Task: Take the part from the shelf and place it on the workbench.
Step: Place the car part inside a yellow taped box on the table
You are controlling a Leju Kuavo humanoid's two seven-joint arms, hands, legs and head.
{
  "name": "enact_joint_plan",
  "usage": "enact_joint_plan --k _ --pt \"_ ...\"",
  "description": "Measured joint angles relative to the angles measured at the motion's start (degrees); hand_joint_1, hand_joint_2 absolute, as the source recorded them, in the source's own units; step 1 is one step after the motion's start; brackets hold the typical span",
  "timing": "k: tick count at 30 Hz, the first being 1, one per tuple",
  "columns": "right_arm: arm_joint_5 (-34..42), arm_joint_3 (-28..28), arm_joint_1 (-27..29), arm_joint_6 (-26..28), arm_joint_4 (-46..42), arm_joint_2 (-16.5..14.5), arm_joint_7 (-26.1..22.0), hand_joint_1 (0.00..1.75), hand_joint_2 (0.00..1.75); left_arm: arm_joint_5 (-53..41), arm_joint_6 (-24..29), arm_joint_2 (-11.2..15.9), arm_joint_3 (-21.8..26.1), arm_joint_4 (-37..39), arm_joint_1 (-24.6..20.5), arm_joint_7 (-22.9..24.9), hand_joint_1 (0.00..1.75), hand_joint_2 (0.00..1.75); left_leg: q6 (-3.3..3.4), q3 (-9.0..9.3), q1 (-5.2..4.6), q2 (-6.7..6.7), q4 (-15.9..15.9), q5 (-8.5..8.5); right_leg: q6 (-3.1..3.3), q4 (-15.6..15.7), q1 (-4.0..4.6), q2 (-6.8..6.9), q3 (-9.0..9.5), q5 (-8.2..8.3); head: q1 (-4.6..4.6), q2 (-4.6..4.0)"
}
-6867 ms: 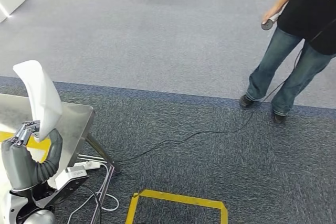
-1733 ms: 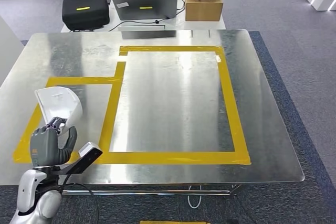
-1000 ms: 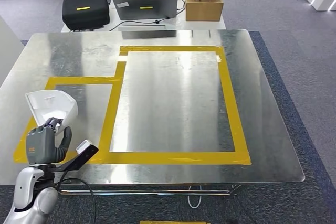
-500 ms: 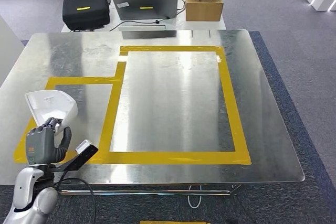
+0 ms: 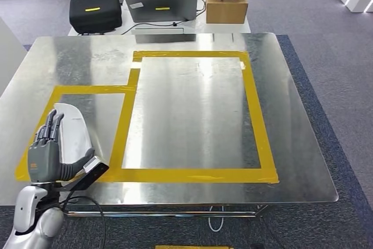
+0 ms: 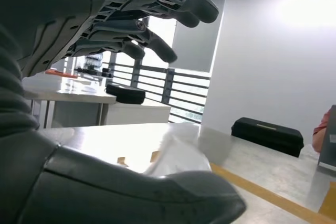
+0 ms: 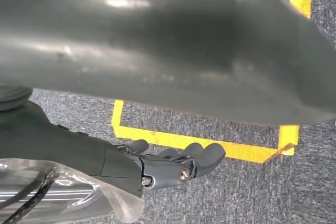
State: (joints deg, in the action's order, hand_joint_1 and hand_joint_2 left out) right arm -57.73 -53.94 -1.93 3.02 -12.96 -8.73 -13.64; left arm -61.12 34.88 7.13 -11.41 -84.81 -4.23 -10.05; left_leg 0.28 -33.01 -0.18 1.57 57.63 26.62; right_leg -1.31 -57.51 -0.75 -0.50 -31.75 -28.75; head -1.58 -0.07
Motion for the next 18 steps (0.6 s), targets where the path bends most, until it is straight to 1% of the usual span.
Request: enact_joint_plan --k 12,18 --pt "-0.5 -0.5 0.0 0.0 0.0 0.1 -0.1 0.0 0.0 0.9 0.2 0.0 -0.5 -1.2 0.0 -0.8 0.0 0.0 0.0 0.0 0.0 0.0 0.0 0.0 0.0 0.0 0.0 0.0 0.0 0.0 -0.01 -0.01" --pt "-0.5 -0.7 0.0 0.0 0.0 0.1 -0.2 0.0 0.0 2.7 1.6 0.0 -0.7 -2.1 0.2 -2.3 0.0 0.0 0.0 0.0 0.0 0.0 0.0 0.0 0.0 0.0 0.0 0.0 0.01 0.0 0.0 -0.01"
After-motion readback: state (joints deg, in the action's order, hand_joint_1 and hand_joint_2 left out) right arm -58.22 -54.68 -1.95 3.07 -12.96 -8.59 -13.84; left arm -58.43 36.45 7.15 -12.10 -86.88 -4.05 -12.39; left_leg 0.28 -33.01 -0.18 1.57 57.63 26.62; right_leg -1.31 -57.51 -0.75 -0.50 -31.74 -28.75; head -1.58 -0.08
